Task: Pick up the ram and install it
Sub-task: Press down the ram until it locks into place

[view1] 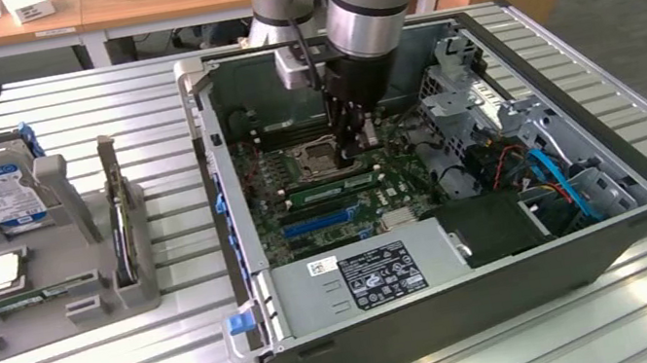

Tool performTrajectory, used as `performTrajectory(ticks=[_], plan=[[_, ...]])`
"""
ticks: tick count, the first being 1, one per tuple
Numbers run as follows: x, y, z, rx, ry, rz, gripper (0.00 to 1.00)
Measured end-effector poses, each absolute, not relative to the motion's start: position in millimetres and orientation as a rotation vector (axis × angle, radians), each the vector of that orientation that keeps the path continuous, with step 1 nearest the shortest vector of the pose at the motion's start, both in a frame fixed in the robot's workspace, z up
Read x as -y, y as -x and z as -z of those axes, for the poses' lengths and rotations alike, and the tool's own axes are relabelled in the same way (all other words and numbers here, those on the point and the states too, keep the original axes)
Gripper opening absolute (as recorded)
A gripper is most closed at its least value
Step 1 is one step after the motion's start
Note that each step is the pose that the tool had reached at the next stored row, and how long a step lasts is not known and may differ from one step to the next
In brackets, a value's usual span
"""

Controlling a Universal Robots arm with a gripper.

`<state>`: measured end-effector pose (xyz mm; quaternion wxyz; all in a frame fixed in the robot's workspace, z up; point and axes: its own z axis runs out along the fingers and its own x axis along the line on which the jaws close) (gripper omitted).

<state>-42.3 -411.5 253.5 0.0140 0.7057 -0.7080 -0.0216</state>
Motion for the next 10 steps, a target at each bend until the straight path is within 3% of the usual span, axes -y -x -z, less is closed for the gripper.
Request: performTrajectory(ticks=[10], plan=[[411.4,41.5,-253.5,2.205,-2.197,0.067,0.10]])
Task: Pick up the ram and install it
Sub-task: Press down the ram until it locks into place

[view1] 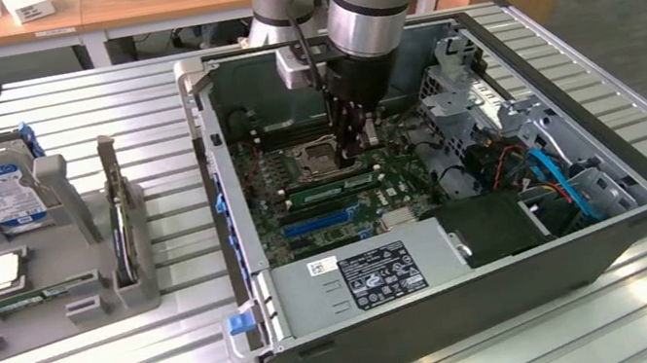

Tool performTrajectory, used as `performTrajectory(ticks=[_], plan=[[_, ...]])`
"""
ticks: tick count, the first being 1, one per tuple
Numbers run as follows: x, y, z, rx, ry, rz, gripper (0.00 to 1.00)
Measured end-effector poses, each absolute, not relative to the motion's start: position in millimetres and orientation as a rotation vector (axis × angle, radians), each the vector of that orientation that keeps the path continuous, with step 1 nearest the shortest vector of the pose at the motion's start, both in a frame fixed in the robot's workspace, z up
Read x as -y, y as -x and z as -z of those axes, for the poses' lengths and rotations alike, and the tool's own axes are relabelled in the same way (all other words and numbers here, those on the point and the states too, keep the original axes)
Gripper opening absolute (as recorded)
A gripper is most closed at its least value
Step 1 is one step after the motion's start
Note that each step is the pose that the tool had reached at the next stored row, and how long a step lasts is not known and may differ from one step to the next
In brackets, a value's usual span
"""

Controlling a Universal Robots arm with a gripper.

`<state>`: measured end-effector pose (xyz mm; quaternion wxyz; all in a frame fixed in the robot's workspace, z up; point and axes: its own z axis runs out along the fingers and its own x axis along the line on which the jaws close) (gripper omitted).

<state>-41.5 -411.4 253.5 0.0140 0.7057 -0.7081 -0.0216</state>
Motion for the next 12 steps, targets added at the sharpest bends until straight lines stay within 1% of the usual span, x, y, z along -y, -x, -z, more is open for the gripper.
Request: performTrajectory(ticks=[12], plan=[[411.4,41.6,-253.4,2.293,-2.108,0.069,0.10]])
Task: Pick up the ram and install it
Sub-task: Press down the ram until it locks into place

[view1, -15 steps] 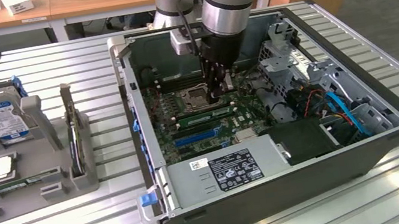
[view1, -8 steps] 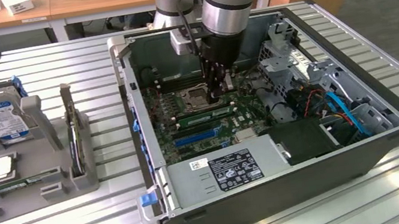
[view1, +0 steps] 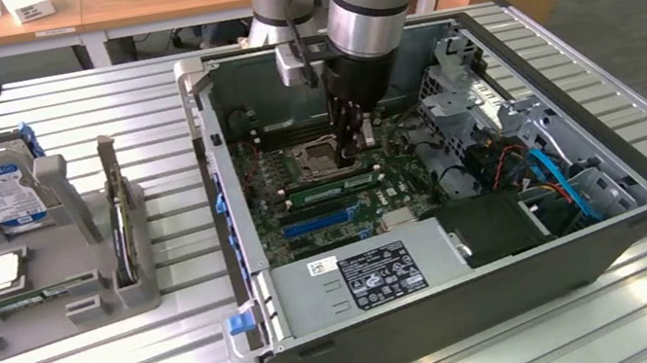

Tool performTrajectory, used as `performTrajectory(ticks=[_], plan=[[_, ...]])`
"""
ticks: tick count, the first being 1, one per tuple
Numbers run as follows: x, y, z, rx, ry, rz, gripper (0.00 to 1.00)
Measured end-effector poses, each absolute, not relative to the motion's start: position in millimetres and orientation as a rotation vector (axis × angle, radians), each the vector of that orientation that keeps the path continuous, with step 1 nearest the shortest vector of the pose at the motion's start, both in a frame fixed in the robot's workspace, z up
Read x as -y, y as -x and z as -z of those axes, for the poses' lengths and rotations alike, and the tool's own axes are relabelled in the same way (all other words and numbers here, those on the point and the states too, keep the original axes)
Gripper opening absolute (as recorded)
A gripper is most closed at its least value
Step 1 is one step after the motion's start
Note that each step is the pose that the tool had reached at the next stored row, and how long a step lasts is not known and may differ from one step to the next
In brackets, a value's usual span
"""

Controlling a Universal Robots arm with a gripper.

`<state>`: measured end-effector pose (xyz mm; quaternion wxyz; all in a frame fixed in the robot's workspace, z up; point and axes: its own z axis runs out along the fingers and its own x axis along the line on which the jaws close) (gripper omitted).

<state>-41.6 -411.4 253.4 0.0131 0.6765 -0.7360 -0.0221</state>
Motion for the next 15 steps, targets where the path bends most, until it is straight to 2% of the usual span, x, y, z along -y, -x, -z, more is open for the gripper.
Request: performTrajectory(ticks=[15], plan=[[411.4,41.5,-252.8,2.557,-1.789,0.074,0.10]])
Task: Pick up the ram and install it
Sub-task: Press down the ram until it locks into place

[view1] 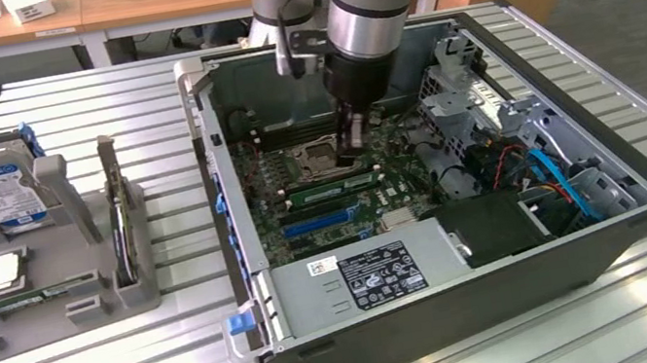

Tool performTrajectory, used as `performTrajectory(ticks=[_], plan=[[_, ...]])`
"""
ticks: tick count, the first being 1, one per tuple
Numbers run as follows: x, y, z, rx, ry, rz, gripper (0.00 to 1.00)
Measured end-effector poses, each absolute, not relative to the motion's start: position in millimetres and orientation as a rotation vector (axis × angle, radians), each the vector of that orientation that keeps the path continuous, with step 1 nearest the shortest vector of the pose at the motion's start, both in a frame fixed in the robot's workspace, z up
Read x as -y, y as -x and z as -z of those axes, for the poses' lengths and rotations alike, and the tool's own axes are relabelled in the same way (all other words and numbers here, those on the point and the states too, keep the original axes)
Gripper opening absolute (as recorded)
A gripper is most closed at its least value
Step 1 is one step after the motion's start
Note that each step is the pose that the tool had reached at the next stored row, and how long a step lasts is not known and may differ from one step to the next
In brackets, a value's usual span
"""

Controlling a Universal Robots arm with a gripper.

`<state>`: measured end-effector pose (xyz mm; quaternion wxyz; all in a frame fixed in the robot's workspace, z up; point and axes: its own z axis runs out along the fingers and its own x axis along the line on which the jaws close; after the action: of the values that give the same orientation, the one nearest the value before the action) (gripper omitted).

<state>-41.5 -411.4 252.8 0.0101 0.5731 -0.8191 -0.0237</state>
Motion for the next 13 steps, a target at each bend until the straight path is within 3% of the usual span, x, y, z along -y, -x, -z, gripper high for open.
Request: performTrajectory(ticks=[13], plan=[[411.4,41.5,-252.6,2.735,-1.513,0.077,0.10]])
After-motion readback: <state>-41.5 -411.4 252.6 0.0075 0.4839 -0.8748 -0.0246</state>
